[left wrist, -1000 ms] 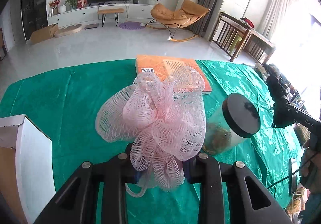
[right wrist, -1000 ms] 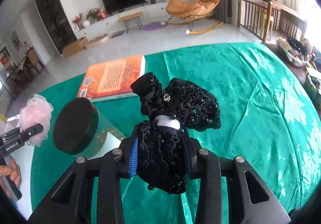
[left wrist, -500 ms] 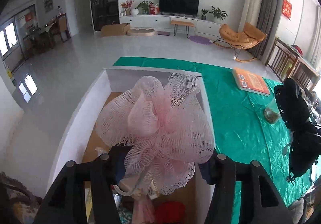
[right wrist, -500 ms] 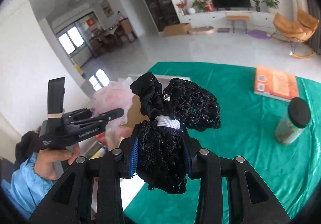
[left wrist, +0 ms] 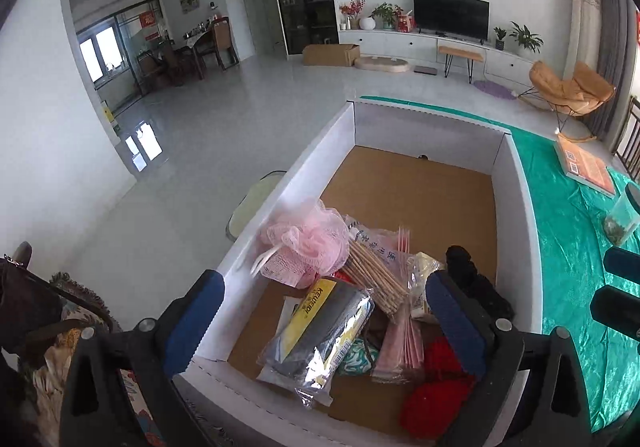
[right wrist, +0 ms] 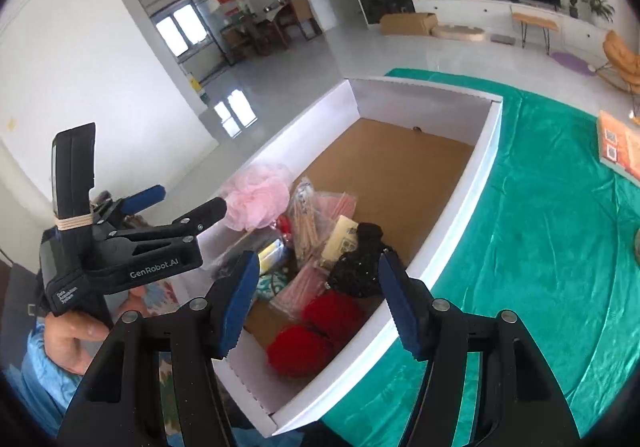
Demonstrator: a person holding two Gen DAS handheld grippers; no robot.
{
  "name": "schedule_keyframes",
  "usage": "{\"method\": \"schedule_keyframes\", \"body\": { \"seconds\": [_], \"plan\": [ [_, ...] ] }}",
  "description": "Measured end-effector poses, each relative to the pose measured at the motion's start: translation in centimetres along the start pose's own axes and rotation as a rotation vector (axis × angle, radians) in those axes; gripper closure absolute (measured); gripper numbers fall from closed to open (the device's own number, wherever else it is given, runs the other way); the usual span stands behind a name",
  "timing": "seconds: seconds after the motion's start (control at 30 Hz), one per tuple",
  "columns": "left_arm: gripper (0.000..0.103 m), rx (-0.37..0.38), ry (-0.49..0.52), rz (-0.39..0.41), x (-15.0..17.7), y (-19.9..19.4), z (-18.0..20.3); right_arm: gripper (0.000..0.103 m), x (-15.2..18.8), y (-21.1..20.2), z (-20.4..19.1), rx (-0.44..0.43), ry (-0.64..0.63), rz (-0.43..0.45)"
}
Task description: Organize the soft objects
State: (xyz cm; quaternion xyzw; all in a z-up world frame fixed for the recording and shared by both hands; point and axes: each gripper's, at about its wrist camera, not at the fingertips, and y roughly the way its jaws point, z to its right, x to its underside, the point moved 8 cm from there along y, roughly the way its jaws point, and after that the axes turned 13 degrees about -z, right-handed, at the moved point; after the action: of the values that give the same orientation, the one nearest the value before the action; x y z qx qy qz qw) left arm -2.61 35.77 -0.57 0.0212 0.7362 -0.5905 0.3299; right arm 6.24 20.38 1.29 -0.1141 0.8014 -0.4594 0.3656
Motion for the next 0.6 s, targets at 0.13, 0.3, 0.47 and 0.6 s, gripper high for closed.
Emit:
{"method": "schedule_keyframes", "body": {
  "seconds": [0.13,0.3,0.47,0.6],
  "plan": [
    [0.003,-0.050,-0.062,0.043,0.7,-1.5,-0.8,0.034,0.2,-1.2,-0.9,0.126,-0.079,0.006],
    [0.003,-0.123,-0.100,0.094,0.7,-3.0,-2.1,0.034,1.2,-1.2,-1.9,0.197,-0.115,-0.014],
    [0.003,-0.128,-0.087,0.098,0.7,-3.2,-2.3,0.034,1.8,-0.9,-2.4,0.241,-0.131,-0.027],
    [0.003,-0.109,-0.091,0.088,1.1,-3.4,-2.3,0.034,2.0,-0.7,-3.1,0.275,-0.148,-0.045]
  ]
}}
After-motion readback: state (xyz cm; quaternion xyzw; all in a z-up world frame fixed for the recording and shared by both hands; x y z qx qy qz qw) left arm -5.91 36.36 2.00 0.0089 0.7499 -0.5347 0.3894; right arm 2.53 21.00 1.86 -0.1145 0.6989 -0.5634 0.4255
